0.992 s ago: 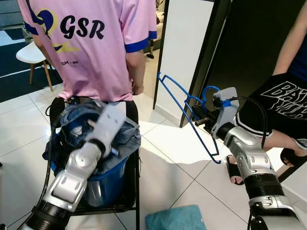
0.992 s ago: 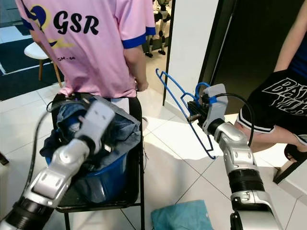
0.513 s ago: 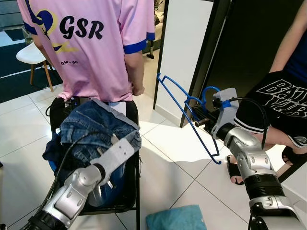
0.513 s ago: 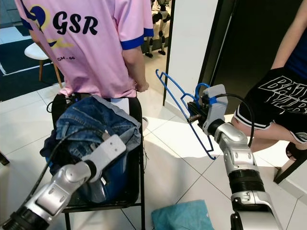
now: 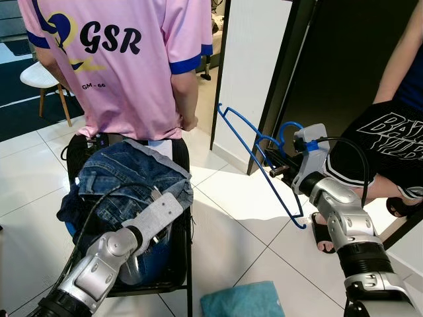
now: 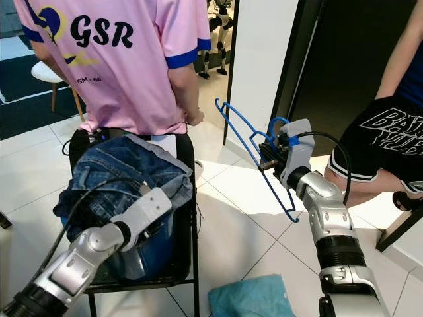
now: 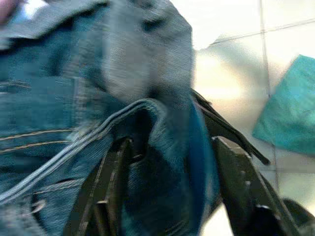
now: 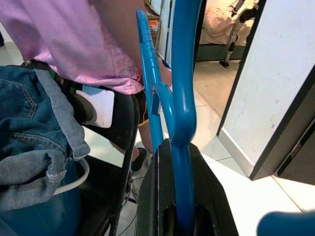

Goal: Hang hanger

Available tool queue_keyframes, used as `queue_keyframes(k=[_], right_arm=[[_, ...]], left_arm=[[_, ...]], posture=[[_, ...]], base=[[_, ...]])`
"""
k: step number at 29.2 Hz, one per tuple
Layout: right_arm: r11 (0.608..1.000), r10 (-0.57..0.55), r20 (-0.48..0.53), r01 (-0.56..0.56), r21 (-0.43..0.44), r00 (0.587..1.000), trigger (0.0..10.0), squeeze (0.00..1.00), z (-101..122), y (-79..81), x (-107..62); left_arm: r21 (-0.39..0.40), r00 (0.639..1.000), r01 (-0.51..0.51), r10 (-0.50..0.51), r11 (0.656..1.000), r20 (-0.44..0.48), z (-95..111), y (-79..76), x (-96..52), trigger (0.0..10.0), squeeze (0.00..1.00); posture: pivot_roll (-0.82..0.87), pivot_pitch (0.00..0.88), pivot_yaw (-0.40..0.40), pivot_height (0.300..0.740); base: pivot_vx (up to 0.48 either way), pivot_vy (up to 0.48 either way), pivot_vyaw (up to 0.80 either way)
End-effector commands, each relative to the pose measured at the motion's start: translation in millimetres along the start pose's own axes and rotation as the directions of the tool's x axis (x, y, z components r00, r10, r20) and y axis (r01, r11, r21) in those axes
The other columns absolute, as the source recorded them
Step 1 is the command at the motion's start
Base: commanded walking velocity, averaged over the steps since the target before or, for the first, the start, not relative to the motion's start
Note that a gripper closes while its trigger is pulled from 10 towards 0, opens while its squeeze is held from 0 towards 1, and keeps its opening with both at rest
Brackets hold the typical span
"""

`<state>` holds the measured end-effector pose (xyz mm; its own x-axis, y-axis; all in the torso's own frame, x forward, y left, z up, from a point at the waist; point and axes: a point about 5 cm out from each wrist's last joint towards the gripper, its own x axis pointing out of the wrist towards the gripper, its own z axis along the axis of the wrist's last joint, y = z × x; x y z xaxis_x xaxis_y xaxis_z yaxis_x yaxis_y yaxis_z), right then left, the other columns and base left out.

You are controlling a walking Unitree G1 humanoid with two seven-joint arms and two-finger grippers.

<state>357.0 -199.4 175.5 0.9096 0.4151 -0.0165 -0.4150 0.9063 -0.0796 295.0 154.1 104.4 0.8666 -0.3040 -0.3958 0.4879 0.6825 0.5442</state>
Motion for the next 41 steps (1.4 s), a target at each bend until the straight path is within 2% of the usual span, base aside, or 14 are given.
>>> queue_keyframes(k=[1,4,7,9,11,17,20,24,26,28,30,38,40,41], right_arm=[[1.000,0.006,0.003,-0.006,-0.020,1.000,10.0,0.00,2.5,0.6,-0.7],[1.000,0.007,0.003,-0.007,-0.020,1.000,10.0,0.00,2.6,0.8,-0.5],[1.000,0.012,-0.001,-0.012,-0.020,1.000,10.0,0.00,2.0,1.4,0.4],[1.000,0.012,-0.001,-0.012,-0.020,1.000,10.0,0.00,2.0,1.4,0.4],[1.000,0.016,-0.003,-0.016,-0.020,1.000,10.0,0.00,2.0,2.3,1.5],[1.000,0.021,-0.003,-0.021,-0.022,1.000,10.0,0.00,2.6,2.6,2.5],[1.000,0.021,-0.003,-0.021,-0.022,1.000,10.0,0.00,2.6,2.6,2.5],[0.999,0.022,-0.007,-0.022,-0.024,1.000,10.0,0.00,2.4,1.8,1.8],[0.999,0.022,-0.007,-0.022,-0.024,1.000,10.0,0.00,2.4,1.8,1.8],[0.999,0.025,-0.015,-0.026,-0.028,1.000,10.0,0.00,1.4,0.5,1.2],[0.999,0.036,-0.023,-0.037,-0.033,0.999,10.0,0.00,1.5,0.2,2.8],[0.998,0.051,-0.026,-0.052,-0.034,0.998,10.0,0.00,2.1,2.5,6.7],[0.998,0.055,-0.027,-0.056,-0.034,0.998,10.0,0.00,2.1,3.5,7.8],[0.998,0.058,-0.028,-0.059,-0.033,0.998,10.0,0.00,1.7,4.4,8.6]], left_arm=[[0.023,0.996,-0.087,0.086,0.996,0.038,9.0,16.5,-4.8,10.0,1.00],[0.030,0.989,-0.132,0.130,0.991,0.067,15.2,24.8,-9.7,10.0,1.00],[0.021,0.939,-0.276,0.265,0.961,0.218,45.6,49.1,-27.5,10.0,1.00],[0.021,0.939,-0.276,0.265,0.961,0.218,45.6,49.1,-27.5,10.0,1.00],[-0.018,0.889,-0.340,0.328,0.940,0.320,65.1,60.6,-38.6,10.0,1.00],[-0.057,0.833,-0.398,0.387,0.916,0.396,76.2,67.7,-51.1,10.0,1.00],[-0.057,0.833,-0.398,0.387,0.916,0.396,76.2,67.7,-51.1,10.0,1.00],[-0.004,0.837,-0.481,0.461,0.877,0.294,47.6,71.9,-64.6,10.0,1.00],[-0.004,0.837,-0.481,0.461,0.877,0.294,47.6,71.9,-64.6,10.0,1.00],[0.120,0.854,-0.519,0.510,0.846,0.102,2.2,77.5,-87.9,10.0,1.00],[0.206,0.858,-0.487,0.509,0.849,-0.073,-30.5,77.9,-114.4,10.0,1.00],[0.236,0.858,-0.440,0.483,0.866,-0.173,-48.1,69.3,-129.7,10.0,0.99],[0.236,0.854,-0.443,0.487,0.865,-0.183,-49.8,67.4,-132.0,10.0,0.95],[0.246,0.844,-0.455,0.502,0.856,-0.187,-52.2,67.1,-133.0,10.0,0.71]], posture=[[0.11,0.000,-0.059,0.740],[0.11,0.000,-0.060,0.740],[0.11,0.000,-0.065,0.740],[0.11,0.000,-0.065,0.740],[0.12,0.000,-0.071,0.740],[0.12,0.000,-0.072,0.740],[0.12,0.000,-0.072,0.740],[0.12,0.000,-0.071,0.740],[0.12,0.000,-0.071,0.740],[0.13,0.000,-0.080,0.740],[0.14,0.000,-0.091,0.740],[0.16,0.000,-0.096,0.740],[0.16,0.000,-0.101,0.740],[0.17,0.000,-0.104,0.740]], base=[[0.000,0.000,0.00],[0.000,0.000,0.00],[0.000,0.000,0.00],[0.000,0.000,0.00],[0.000,0.000,0.00],[0.000,0.000,0.00],[0.000,0.000,0.00],[0.000,0.000,0.00],[0.000,0.000,0.00],[0.000,0.000,0.00],[0.000,0.000,0.00],[0.000,0.000,0.00],[0.000,0.000,0.00],[0.000,0.000,0.00]])
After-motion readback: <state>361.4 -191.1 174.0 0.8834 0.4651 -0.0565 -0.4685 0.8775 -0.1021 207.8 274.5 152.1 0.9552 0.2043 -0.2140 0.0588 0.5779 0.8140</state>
